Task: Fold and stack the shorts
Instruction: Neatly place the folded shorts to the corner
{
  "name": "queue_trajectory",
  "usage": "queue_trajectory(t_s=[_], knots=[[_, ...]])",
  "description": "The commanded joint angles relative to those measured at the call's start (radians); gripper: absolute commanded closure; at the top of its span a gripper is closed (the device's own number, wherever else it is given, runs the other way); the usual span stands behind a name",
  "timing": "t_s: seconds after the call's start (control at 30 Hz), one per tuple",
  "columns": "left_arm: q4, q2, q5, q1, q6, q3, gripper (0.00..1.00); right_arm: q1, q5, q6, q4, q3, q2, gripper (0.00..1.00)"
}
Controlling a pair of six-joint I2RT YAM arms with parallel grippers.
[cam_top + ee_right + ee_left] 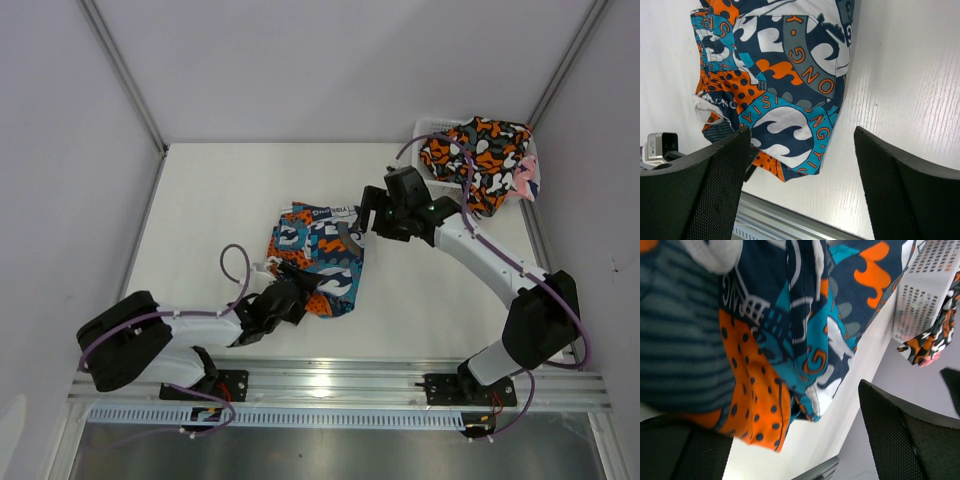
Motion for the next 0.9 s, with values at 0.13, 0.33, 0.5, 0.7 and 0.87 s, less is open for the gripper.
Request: queue_trajectory(t_s=[0.13, 0.33, 0.5, 0.7, 0.87], knots=[[0.128, 0.128, 0.014, 0.125, 0.022, -0.033, 0.25, -0.014, -0.016, -0.018, 0.025, -0.028, -0.085, 0.16], [0.142, 0.159, 0.112, 0.254, 0.147, -0.021, 0.79, -0.020, -0.014, -0.024, 0.022, -0.047, -0.108, 0.15], [0.007, 0.146, 0.268, 0.397, 0.442, 0.089, 1.00, -0.033, -0.025, -0.035, 0.025, -0.058, -0.114, 0.15], [-0.451, 0.180, 0.289, 0.544, 0.865, 0.385, 1.00, -0.049, -0.059, -0.070, 0.045, -0.058, -0.080, 0.15], [-0.250, 0.284, 0.713, 0.691, 1.047, 0.402, 1.00, -0.066, -0.117, -0.093, 0.068, -0.041, -0.040, 0.16]])
